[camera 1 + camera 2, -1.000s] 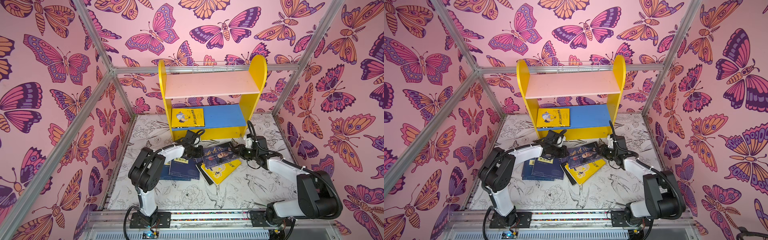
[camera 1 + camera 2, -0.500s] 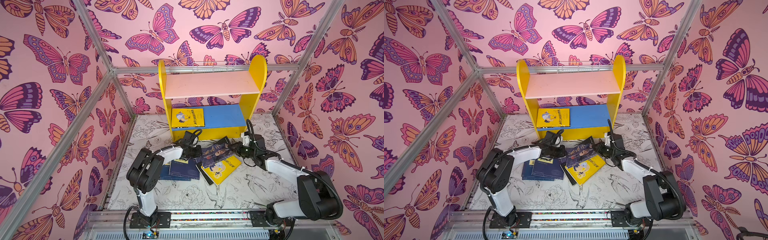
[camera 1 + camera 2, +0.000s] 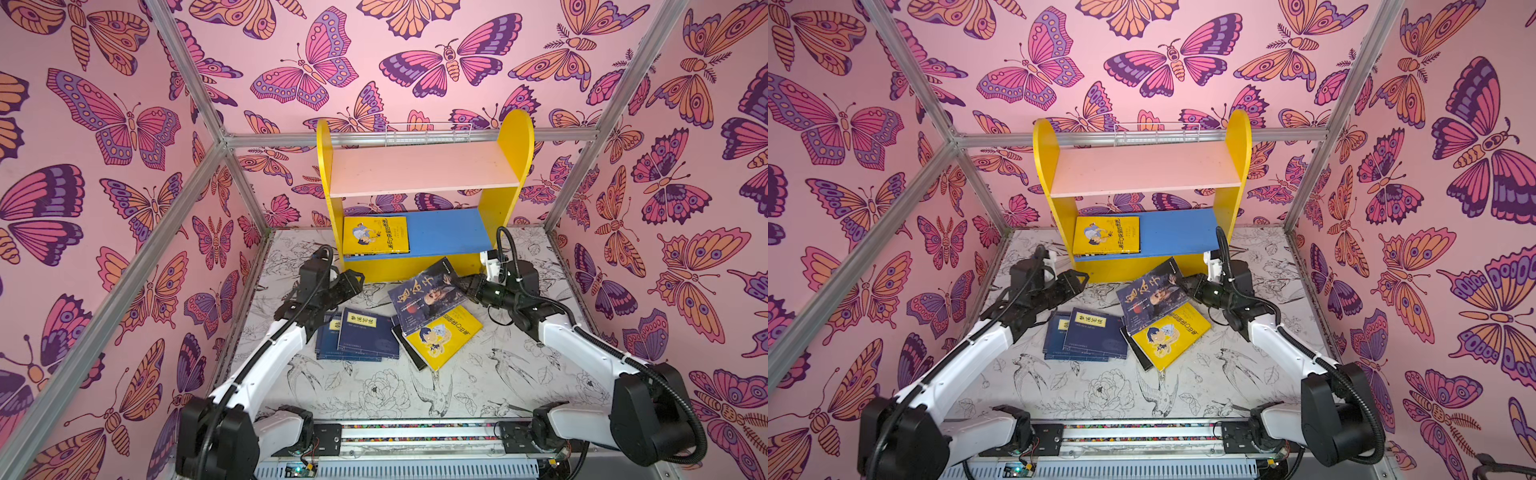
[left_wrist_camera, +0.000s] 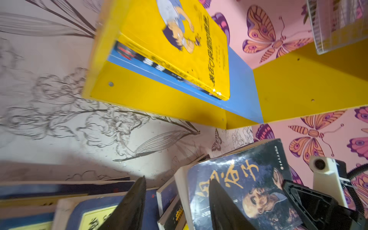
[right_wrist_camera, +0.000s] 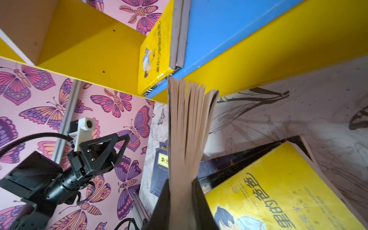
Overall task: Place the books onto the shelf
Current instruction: 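Carry the upright novel with the right gripper onto the blue shelf while left withdraws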
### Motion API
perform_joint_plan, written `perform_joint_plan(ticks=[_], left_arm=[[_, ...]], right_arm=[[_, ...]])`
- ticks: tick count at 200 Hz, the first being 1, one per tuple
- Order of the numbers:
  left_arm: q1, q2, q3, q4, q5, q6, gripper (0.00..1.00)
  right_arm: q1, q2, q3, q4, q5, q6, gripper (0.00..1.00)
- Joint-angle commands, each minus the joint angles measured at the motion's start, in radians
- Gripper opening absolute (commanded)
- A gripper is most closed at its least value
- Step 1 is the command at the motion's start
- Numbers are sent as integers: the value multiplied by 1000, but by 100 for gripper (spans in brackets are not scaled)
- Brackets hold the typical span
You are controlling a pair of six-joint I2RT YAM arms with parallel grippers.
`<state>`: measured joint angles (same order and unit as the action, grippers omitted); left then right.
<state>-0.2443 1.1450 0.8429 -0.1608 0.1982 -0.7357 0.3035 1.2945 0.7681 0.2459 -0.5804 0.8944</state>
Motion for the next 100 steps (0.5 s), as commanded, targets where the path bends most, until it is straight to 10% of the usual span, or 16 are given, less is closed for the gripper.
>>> perform_joint_plan(ticks=[1,100], left_arm=[[30,-65,-67,-159,-138,-31,54],[51,-245,-252,-214,-173,-99,58]], right_arm=[[26,-5,109,203,-14,102,0],[179,519,484,653,330,266,0]])
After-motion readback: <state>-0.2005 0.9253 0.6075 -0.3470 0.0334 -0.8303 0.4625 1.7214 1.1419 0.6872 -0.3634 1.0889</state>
